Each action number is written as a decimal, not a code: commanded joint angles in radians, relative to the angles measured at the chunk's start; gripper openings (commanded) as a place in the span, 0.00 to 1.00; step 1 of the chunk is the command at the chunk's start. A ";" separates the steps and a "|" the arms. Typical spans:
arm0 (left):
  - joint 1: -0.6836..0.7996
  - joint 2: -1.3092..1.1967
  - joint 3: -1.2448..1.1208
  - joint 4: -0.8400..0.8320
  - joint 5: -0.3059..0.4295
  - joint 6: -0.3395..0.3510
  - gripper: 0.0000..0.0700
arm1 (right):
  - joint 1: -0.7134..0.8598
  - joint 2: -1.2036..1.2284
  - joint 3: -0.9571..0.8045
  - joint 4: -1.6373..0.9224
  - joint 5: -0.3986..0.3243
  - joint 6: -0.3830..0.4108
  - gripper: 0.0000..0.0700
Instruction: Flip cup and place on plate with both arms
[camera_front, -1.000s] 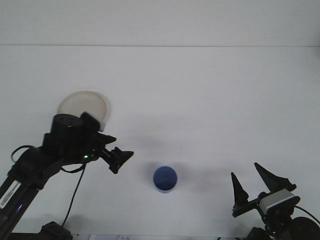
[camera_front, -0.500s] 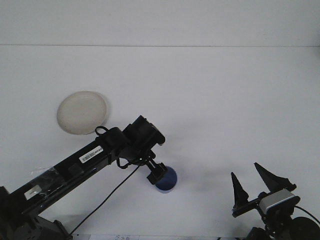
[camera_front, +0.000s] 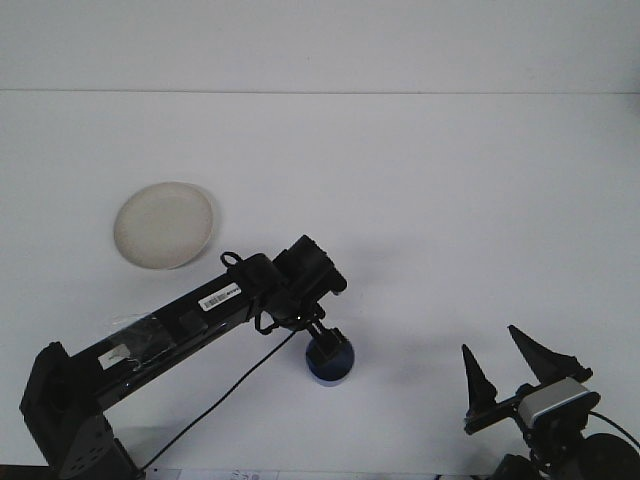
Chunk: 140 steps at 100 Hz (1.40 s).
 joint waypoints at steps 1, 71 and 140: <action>-0.013 0.020 0.023 0.013 -0.003 0.018 0.81 | 0.008 0.002 0.003 0.006 0.002 -0.008 0.74; -0.058 0.068 0.023 0.016 -0.003 0.050 0.05 | 0.008 0.002 0.003 0.006 0.002 -0.008 0.74; 0.167 -0.099 0.215 -0.231 -0.203 0.053 0.01 | 0.008 0.002 0.003 0.006 0.002 -0.008 0.74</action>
